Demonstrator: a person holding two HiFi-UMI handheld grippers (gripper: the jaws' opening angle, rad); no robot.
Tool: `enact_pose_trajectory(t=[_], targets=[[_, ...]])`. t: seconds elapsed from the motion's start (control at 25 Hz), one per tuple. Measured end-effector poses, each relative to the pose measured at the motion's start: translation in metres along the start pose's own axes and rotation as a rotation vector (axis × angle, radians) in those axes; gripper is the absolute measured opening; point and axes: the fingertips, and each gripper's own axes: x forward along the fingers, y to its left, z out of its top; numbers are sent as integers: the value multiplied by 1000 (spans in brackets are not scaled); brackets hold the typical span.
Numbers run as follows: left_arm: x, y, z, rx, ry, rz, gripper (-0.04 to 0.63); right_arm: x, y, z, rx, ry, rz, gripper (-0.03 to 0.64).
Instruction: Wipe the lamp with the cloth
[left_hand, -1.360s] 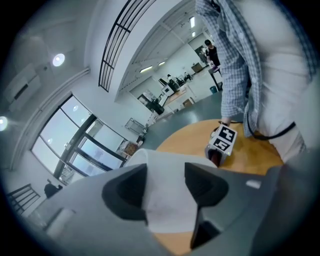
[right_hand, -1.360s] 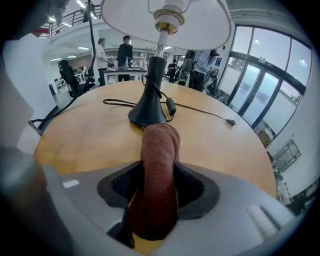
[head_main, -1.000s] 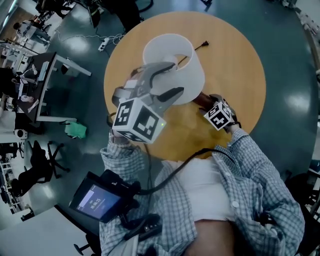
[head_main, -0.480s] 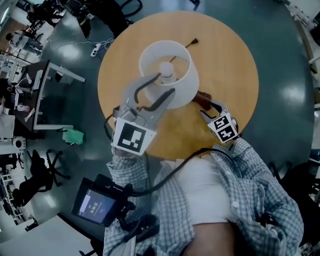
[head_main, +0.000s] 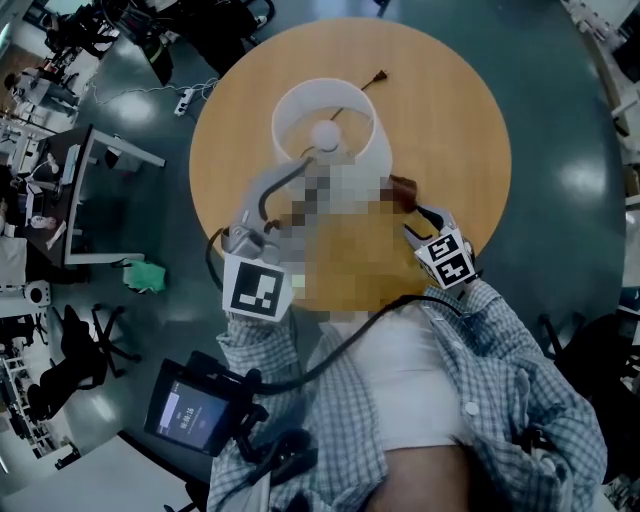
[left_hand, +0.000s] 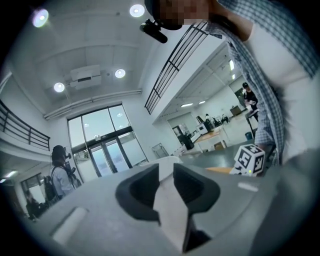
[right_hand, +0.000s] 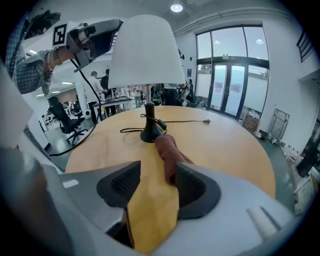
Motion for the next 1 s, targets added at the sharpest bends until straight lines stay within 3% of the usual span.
enact_pose_trajectory(t=[0.12,0.36,0.44,0.64,1.0], targets=[[-10,1,-5,-37,2,26,5,-3,-4,7,8,-34,-17,190],[-29,-38,-47,-233,32,10,5,-14,5,38,37,-161,-35,6],[-30,-62,-70,-310,71,-11,5,-15,14,44,69,-197,11,3],[-19,-131,-130,-406,164,-121,5,-19,31,52,164,-230,104,3],[-15,-209,-169,-584,267,-236,5,-25,52,46,171,-211,161,3]])
